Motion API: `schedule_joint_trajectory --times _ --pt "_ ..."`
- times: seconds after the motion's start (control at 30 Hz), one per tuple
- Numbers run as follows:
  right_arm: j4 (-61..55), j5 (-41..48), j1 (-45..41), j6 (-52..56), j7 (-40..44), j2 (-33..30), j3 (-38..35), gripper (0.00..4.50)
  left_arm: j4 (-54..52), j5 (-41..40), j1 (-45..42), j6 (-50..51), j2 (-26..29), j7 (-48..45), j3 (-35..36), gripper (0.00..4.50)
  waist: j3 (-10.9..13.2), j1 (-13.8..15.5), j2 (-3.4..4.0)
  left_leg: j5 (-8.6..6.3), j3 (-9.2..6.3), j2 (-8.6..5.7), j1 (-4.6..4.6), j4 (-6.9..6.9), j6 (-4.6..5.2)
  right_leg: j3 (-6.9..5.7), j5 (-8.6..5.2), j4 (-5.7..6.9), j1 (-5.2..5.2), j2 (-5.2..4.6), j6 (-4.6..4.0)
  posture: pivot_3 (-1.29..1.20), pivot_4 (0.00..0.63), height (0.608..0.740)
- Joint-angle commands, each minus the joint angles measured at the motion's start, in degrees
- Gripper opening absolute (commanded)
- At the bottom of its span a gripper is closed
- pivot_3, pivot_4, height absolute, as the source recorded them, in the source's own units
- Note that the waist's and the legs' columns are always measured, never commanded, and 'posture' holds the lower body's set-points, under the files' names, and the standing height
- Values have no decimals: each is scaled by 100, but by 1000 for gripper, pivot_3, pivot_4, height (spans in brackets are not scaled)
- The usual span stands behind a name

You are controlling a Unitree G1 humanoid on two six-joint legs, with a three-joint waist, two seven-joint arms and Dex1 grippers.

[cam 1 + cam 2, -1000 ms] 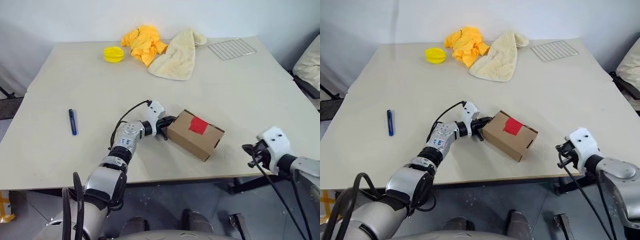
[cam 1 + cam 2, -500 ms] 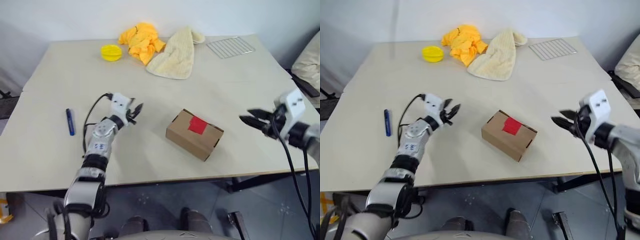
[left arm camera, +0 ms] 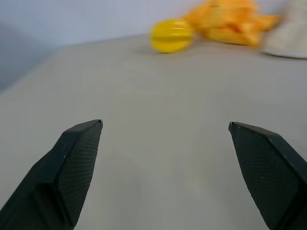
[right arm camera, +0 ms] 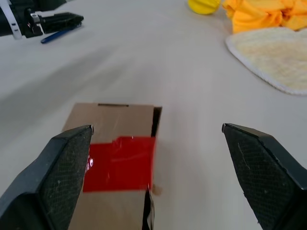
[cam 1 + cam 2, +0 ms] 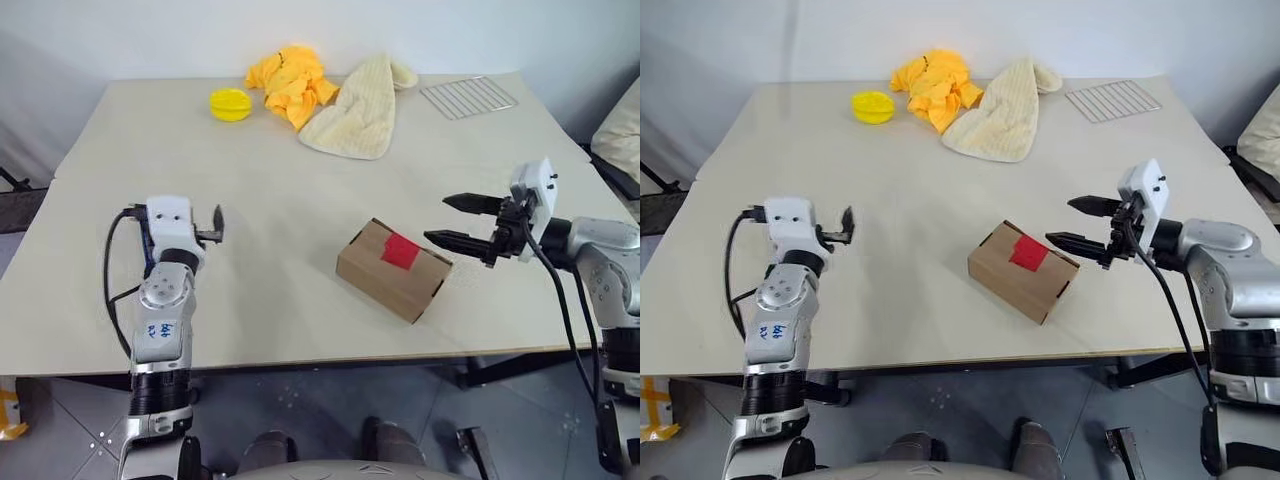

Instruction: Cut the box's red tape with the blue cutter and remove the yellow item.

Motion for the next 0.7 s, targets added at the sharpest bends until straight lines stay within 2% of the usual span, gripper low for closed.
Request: schedule_joint_trajectory --times 0.03,0.3,0.33,0.4,0.5,0.7 --pt "98 -76 -179 -251 133 59 43 4495 -623 192 96 327 -131 529 226 4477 0 22 0 0 0 0 0 0 0 0 0 0 0 0 0 0 150 740" --pt "240 -159 -331 -457 355 119 106 4495 -704 -447 -66 1148 -525 695 731 4477 0 15 0 0 -1 0 -2 1 0 -2 0 0 0 0 0 0 150 740" --pt "205 -152 -313 -439 335 120 81 4500 -775 -481 -13 1191 -534 692 772 4186 0 13 0 0 -1 0 -1 1 0 -2 0 0 0 0 0 0 150 740" --pt "104 -117 -245 -376 293 105 22 4500 -944 -446 69 1281 -557 847 894 3889 0 10 -1 0 -1 0 -2 0 0 -2 0 0 -1 0 0 0 150 740" --pt "-65 -93 -94 -306 284 50 -16 4500 -1058 -367 200 1332 -414 812 882 3017 2 11 -3 0 0 0 -2 -1 -1 -2 0 0 -1 0 0 0 150 740" --pt "-196 -109 31 -230 277 -26 -47 4500 -1079 -375 230 1678 -372 1037 1115 3017 2 20 -3 -1 0 0 -1 3 -1 -1 0 1 -1 0 -1 0 150 740"
